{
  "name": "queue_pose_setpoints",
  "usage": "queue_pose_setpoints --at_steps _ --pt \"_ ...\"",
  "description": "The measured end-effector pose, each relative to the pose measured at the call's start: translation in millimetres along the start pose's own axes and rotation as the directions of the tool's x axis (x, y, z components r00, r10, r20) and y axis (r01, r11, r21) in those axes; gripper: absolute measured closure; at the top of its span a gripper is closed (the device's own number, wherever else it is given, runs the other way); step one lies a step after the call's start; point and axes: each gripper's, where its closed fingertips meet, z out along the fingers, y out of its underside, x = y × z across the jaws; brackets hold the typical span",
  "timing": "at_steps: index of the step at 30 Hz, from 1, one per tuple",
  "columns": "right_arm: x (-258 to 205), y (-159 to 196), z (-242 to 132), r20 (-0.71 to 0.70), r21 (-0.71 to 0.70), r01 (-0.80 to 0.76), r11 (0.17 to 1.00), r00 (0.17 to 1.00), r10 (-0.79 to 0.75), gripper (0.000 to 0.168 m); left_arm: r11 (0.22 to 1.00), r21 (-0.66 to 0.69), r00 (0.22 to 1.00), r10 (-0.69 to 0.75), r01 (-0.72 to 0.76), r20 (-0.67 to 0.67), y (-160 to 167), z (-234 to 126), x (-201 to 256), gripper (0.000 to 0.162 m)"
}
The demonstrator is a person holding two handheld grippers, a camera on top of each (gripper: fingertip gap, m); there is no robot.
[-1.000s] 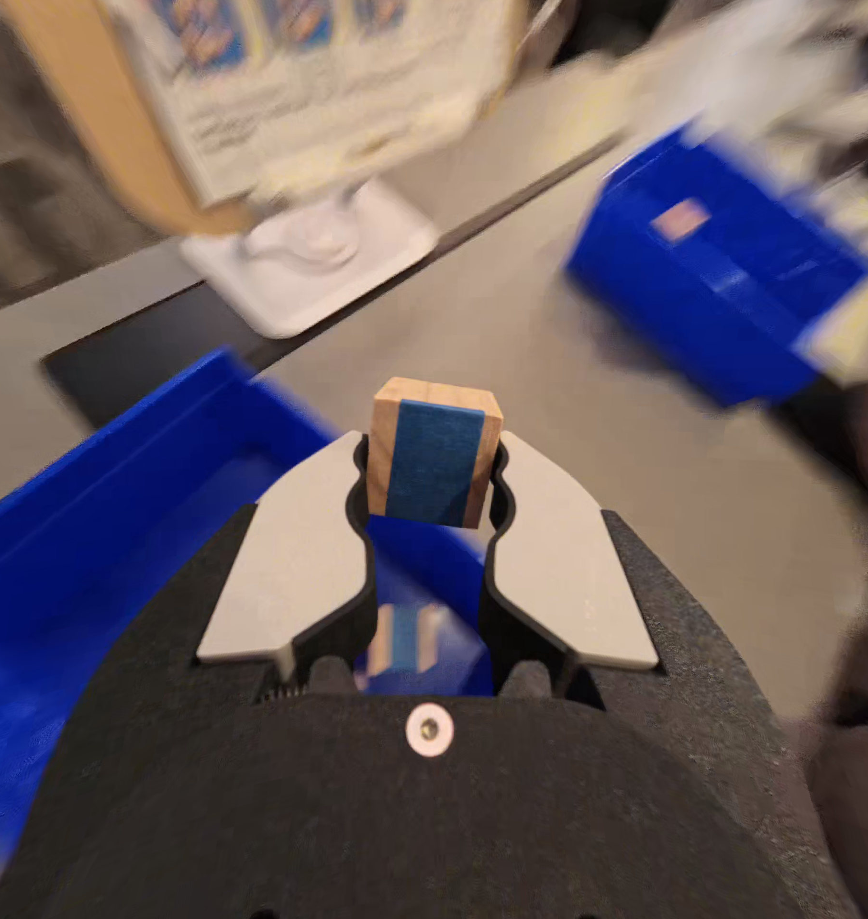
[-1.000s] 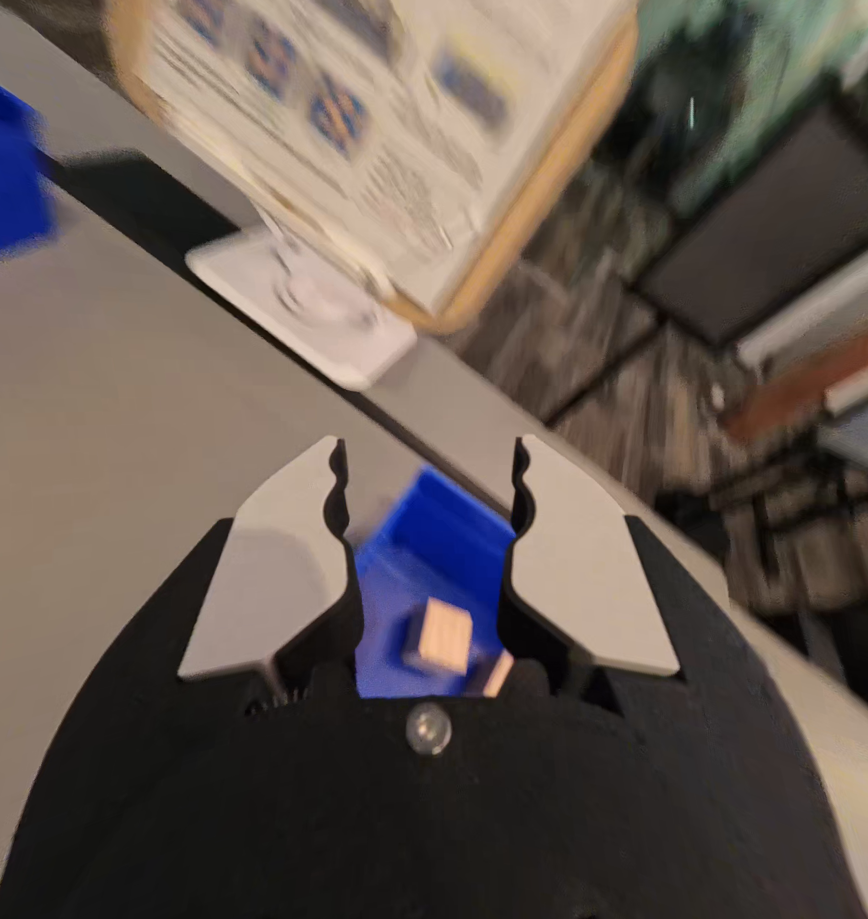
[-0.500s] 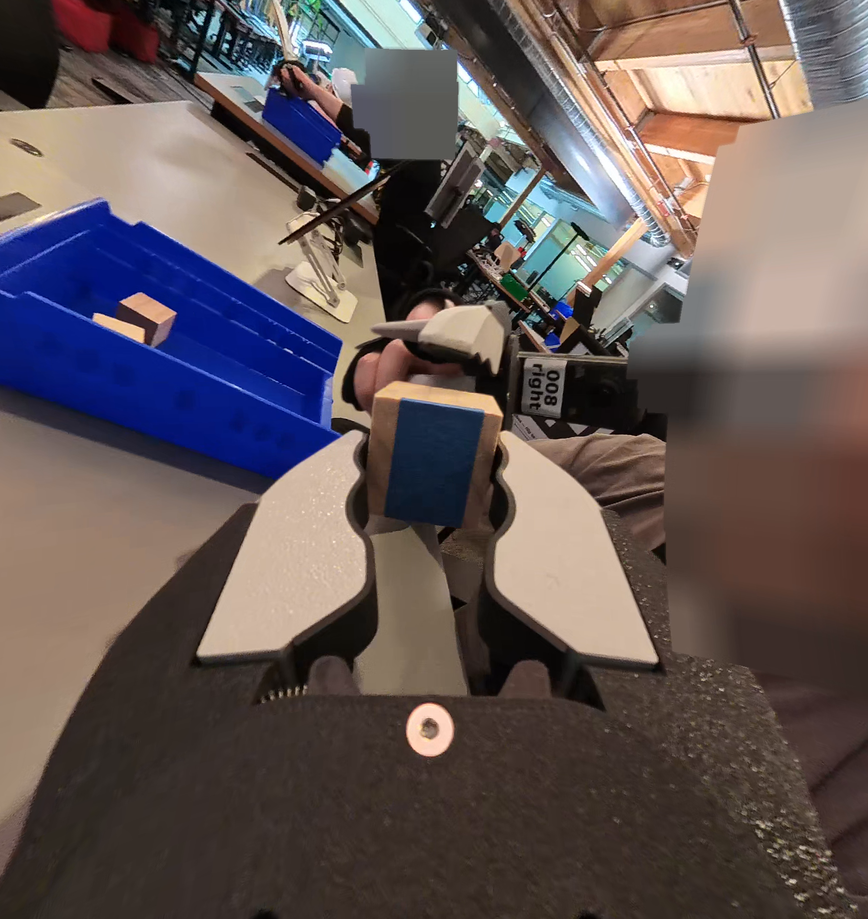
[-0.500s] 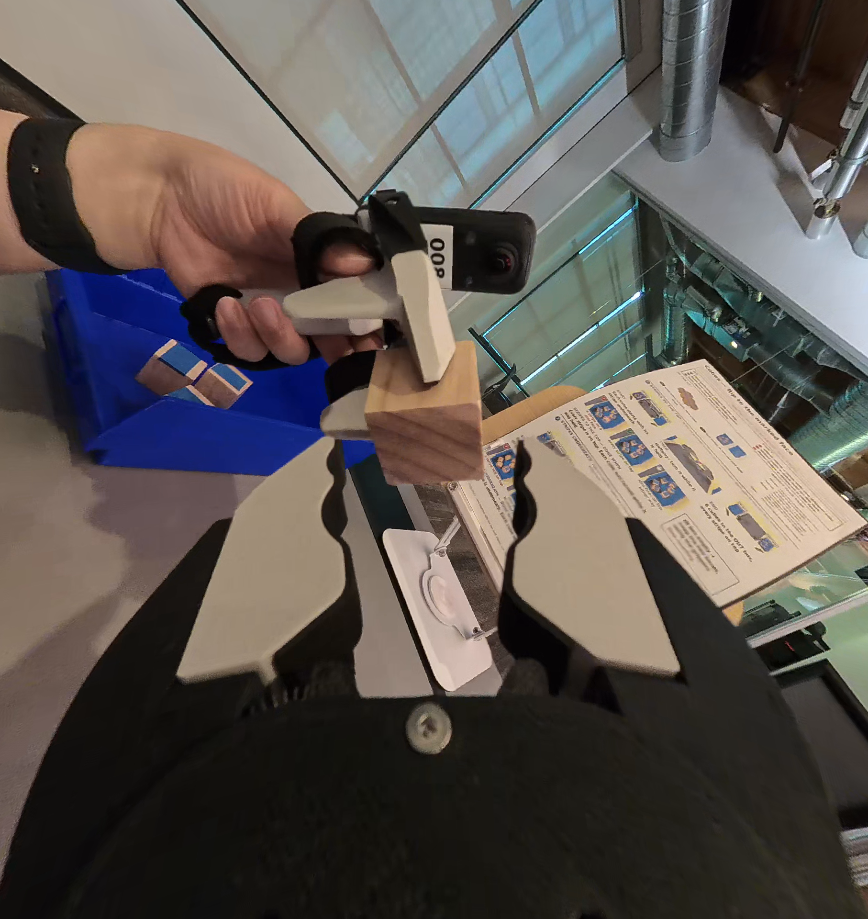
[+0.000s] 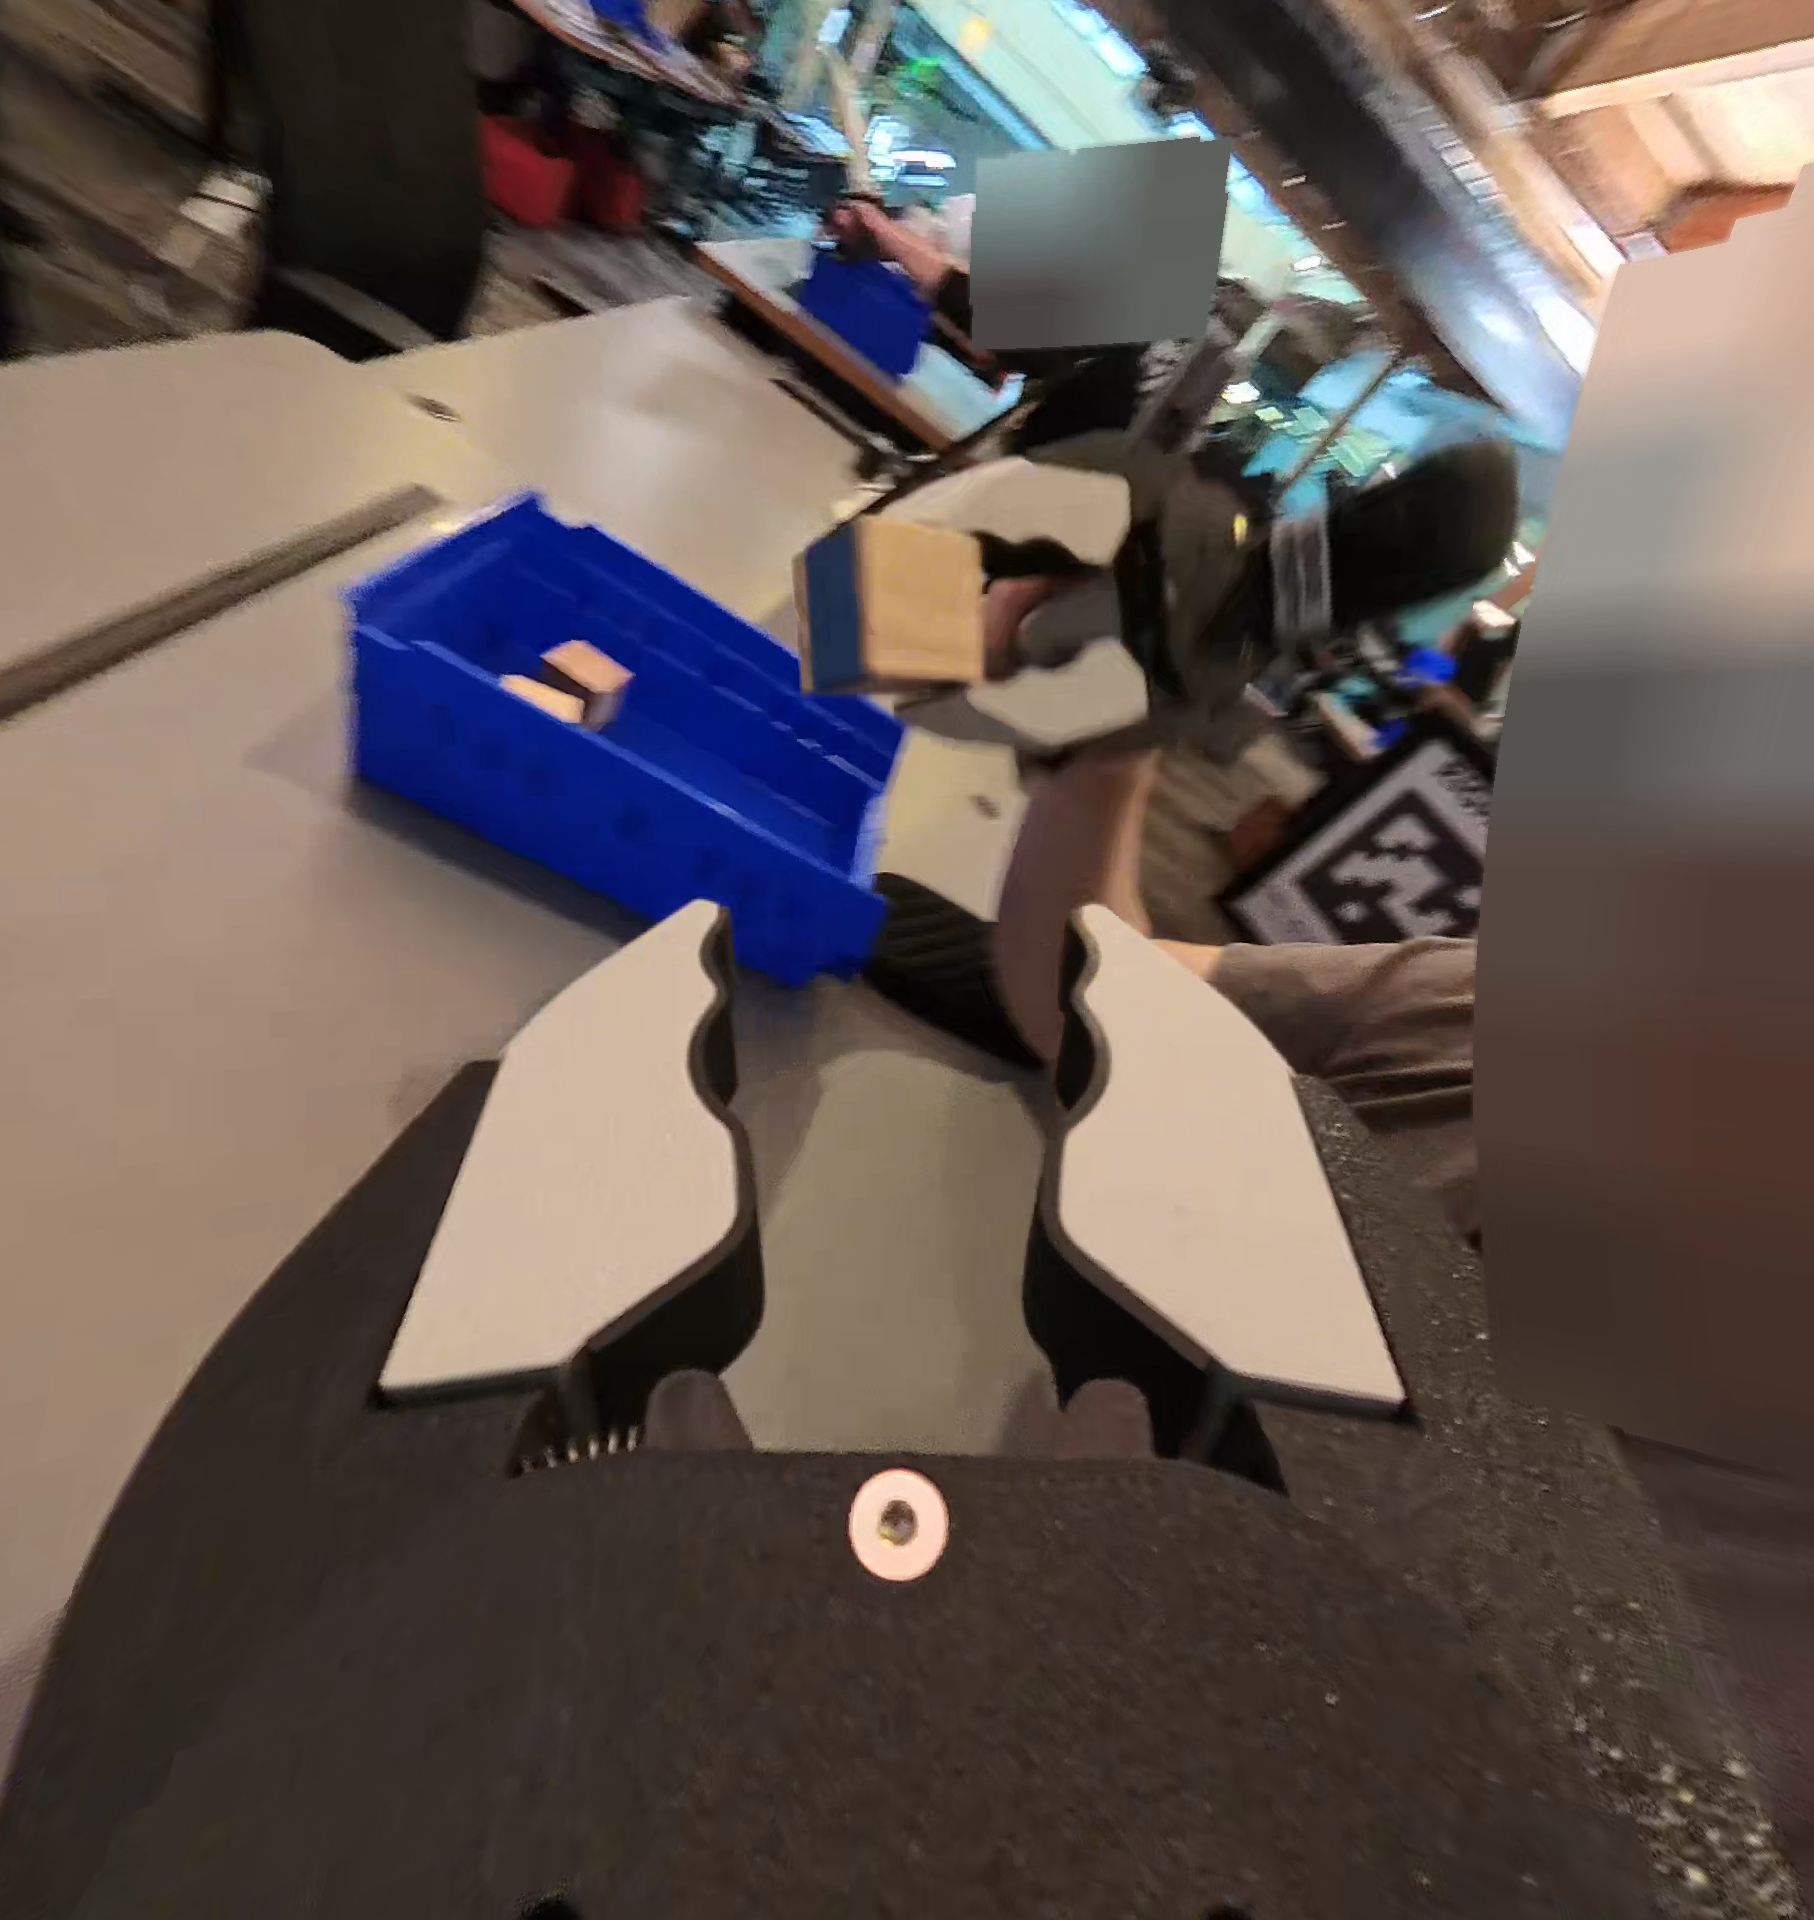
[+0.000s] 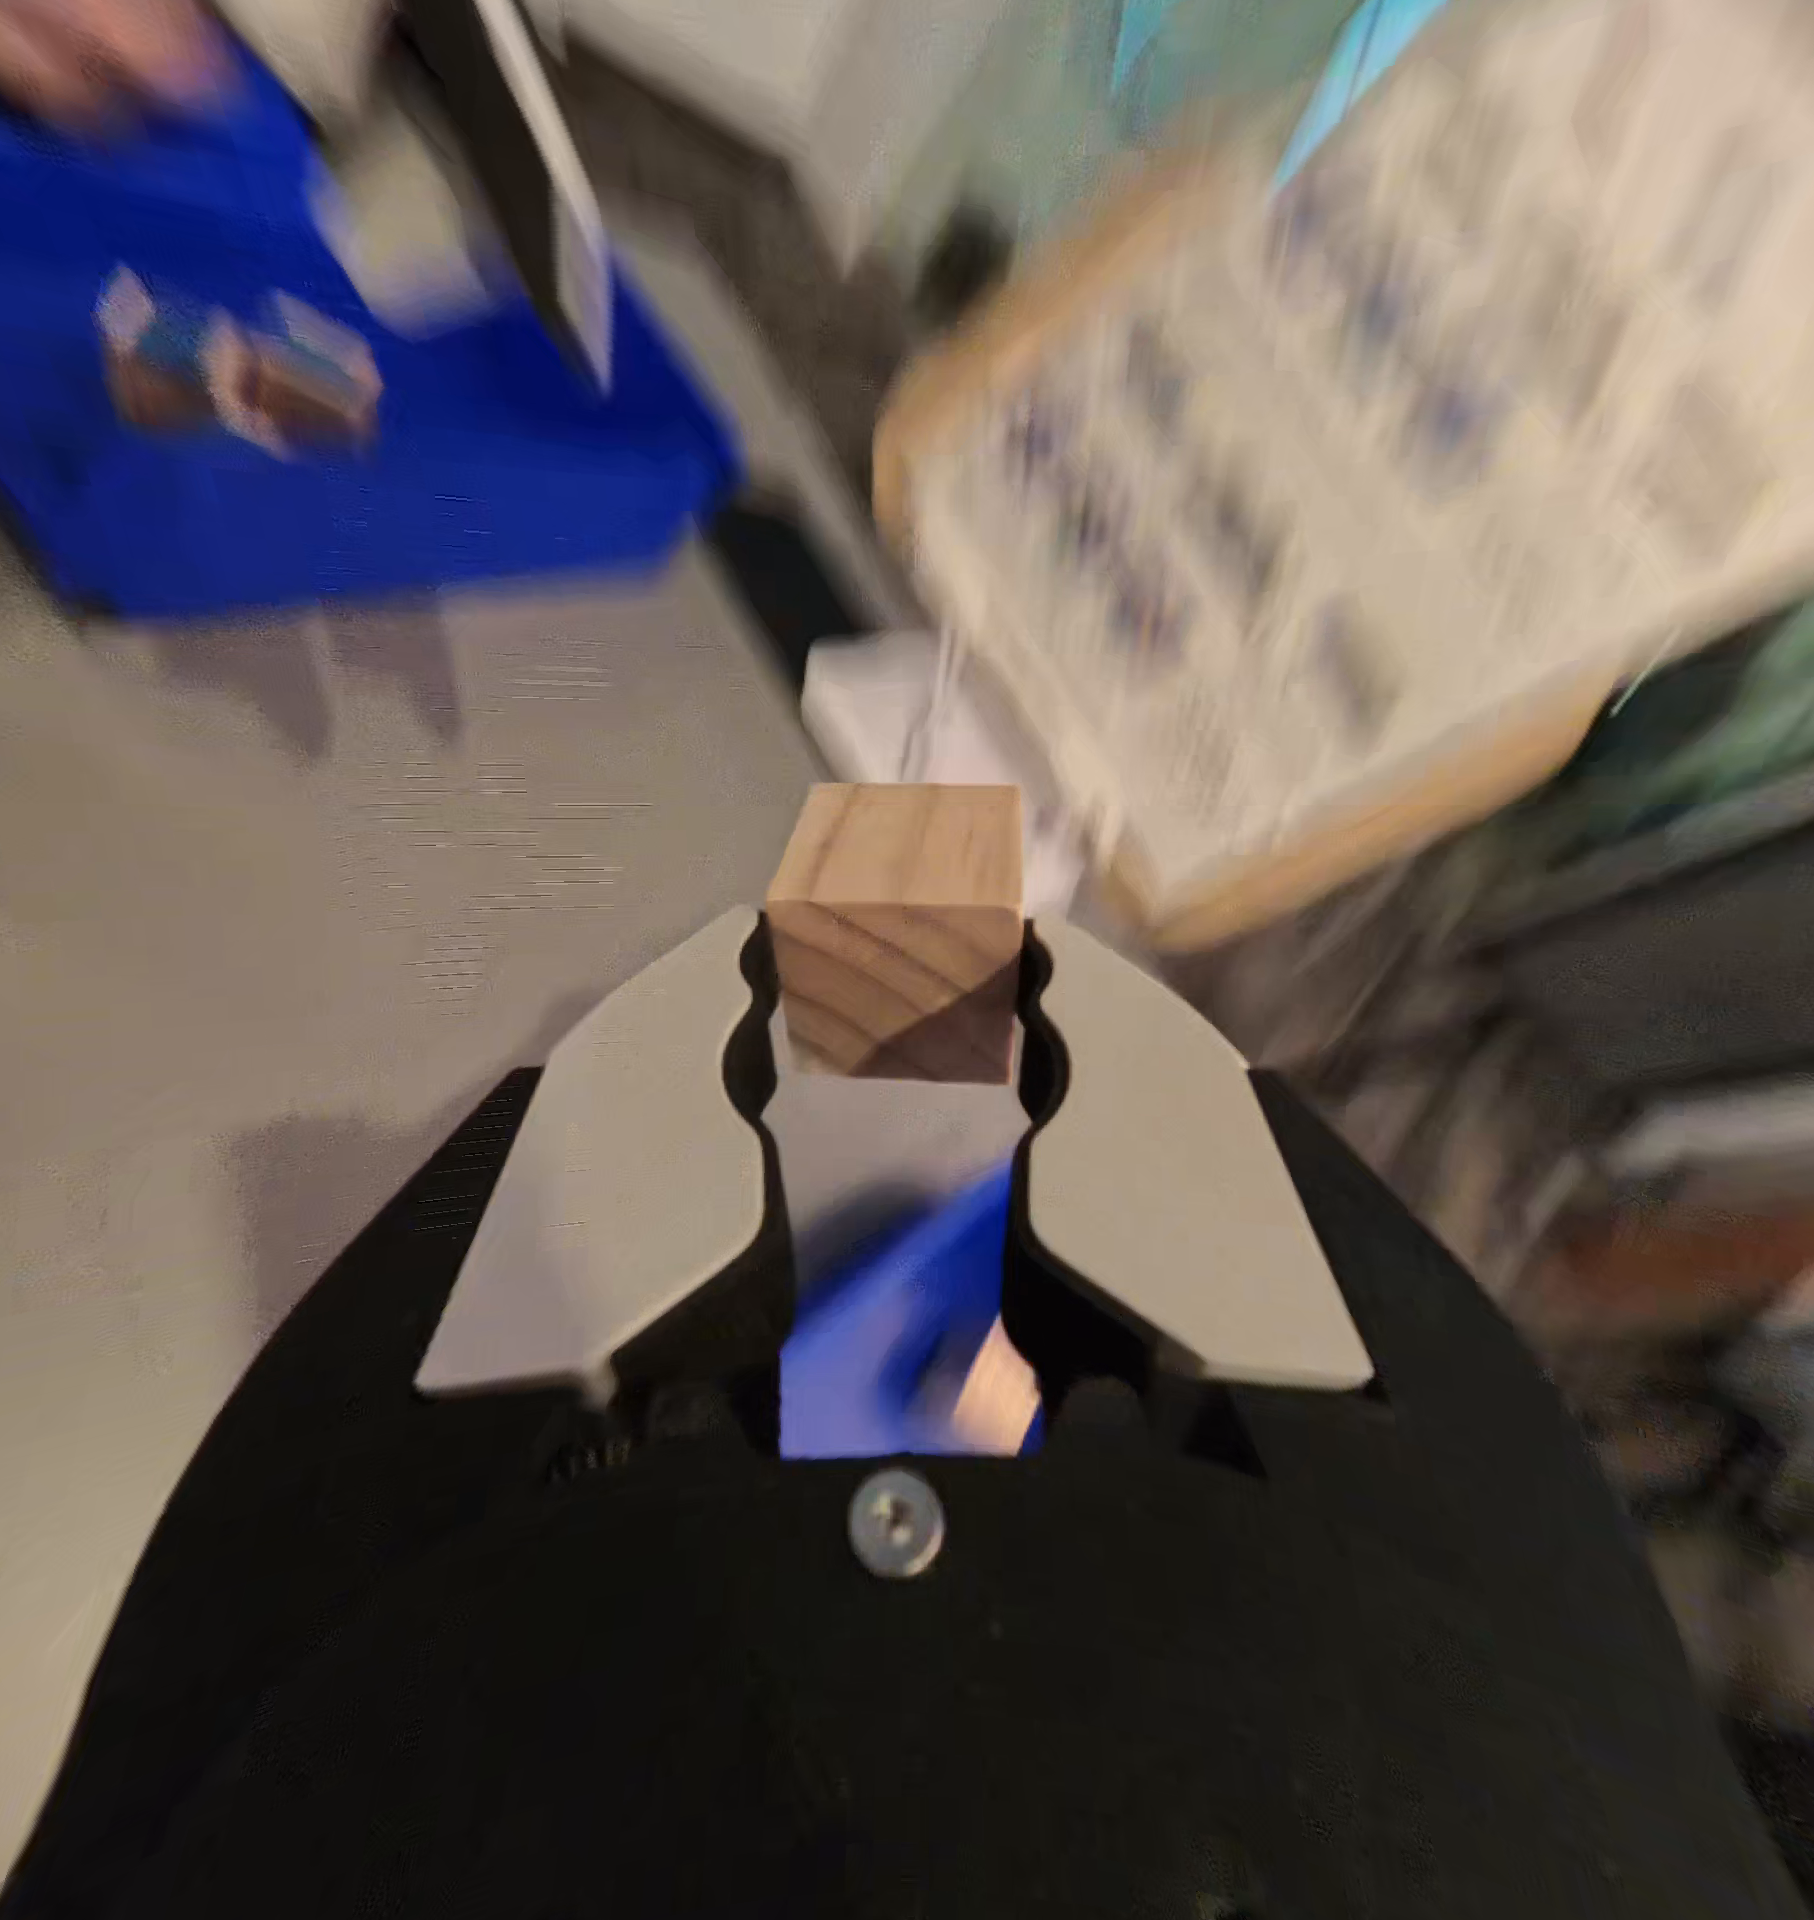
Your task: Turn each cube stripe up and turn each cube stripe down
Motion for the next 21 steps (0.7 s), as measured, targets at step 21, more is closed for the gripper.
queue_pose_setpoints --at_steps 21 --pt "19 349 -14 -0.441 -0.799 -0.597 0.071 0.662 0.606 0.122 0.999 0.003 0.744 0.033 -0.046 0.668 3 -144 -59 0.111"
